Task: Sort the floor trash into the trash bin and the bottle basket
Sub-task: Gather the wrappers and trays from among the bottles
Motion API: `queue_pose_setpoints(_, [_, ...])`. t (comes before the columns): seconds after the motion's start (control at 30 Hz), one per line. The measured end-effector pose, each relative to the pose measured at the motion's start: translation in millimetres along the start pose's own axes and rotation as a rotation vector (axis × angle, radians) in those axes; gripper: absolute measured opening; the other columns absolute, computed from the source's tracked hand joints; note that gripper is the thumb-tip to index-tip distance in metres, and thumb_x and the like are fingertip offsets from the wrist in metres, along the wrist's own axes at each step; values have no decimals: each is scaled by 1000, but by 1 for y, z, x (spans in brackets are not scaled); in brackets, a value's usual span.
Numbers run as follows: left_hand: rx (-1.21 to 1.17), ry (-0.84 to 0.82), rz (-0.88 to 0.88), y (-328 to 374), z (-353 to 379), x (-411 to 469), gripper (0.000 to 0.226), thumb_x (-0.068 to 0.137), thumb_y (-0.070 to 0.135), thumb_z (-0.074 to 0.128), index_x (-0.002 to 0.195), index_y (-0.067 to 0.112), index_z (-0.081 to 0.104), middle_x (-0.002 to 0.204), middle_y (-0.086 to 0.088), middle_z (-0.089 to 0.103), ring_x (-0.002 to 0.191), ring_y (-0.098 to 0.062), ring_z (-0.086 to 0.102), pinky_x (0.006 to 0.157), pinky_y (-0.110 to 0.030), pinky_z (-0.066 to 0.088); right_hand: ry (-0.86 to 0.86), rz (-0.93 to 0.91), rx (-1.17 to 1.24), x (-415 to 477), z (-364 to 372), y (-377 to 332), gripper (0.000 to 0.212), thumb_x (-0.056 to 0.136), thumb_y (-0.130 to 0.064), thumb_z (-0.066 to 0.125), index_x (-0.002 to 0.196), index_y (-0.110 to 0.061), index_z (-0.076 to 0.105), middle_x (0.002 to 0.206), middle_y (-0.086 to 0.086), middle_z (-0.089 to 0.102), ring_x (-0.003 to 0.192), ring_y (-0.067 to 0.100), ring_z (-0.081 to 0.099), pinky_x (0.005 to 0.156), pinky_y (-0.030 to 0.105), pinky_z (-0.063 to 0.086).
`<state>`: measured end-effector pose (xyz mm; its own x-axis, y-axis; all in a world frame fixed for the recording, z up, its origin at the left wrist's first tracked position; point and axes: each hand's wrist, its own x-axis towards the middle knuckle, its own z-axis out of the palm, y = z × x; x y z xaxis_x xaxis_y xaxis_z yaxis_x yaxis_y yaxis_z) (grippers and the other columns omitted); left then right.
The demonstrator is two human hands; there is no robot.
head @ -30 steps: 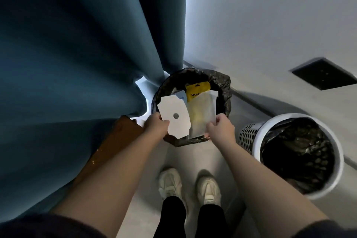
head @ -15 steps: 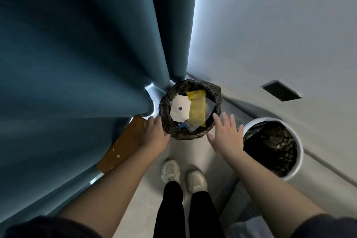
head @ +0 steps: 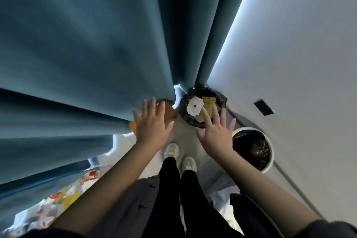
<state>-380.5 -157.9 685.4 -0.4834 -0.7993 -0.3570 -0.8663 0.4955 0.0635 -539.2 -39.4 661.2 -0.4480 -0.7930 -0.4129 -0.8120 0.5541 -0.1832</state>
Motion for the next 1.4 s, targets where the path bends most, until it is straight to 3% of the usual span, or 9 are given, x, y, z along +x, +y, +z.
queue_pose_setpoints(0.13, [-20, 98, -122, -21, -9, -70, 72, 92, 60, 30, 151, 23, 12, 160, -8, 4, 146, -32, -1, 112, -60, 1, 4, -182, -67, -39, -14, -33, 71, 93, -57, 33, 152, -34, 0, 161, 4, -9, 146, 31, -16, 112, 61, -7])
queue_pose_setpoints(0.33, [-63, 176, -405, -56, -10, -165, 73, 90, 58, 29, 151, 19, 16, 158, -10, 13, 146, -33, 8, 111, -61, 6, 9, -525, -183, -85, -22, -89, 74, 92, -61, 29, 151, -34, -5, 161, 4, -9, 146, 32, -15, 112, 61, -5])
queue_pose_setpoints(0.43, [-107, 199, -557, -79, -2, -212, 72, 90, 56, 37, 150, 21, 20, 158, -9, 15, 146, -33, 9, 111, -62, 9, -1, -670, -252, -107, -16, -120, 74, 92, -61, 27, 151, -33, -8, 161, 5, -11, 146, 32, -17, 113, 61, -3])
queue_pose_setpoints(0.67, [-218, 153, -861, -147, 36, -312, 73, 91, 61, 31, 151, 24, 9, 160, -5, 3, 147, -30, -3, 112, -60, 1, -29, -945, -327, -168, 25, -229, 72, 93, -57, 35, 153, -30, 6, 161, 7, -2, 147, 35, -6, 114, 62, 1])
queue_pose_setpoints(0.8, [-271, 140, -983, -201, 62, -379, 76, 91, 62, 30, 152, 24, 6, 160, -4, -2, 147, -29, -6, 112, -59, -5, -65, -1035, -377, -222, 70, -298, 73, 93, -58, 34, 153, -31, 2, 161, 6, -5, 147, 33, -9, 113, 60, -1])
queue_pose_setpoints(1.07, [-362, 110, -1208, -310, 105, -513, 74, 93, 61, 26, 152, 22, 3, 160, -5, -4, 146, -30, -6, 113, -63, 3, -214, -1151, -416, -330, 154, -410, 74, 92, -57, 38, 151, -37, -2, 160, -3, -16, 145, 26, -17, 113, 57, -6])
queue_pose_setpoints(1.4, [-572, -17, -1384, -360, 168, -548, 76, 92, 62, 26, 152, 22, 2, 160, -6, -8, 146, -29, -9, 111, -64, -1, -356, -1253, -623, -327, 202, -482, 76, 91, -47, 43, 152, -34, -1, 161, -1, -12, 147, 28, -11, 115, 57, 2])
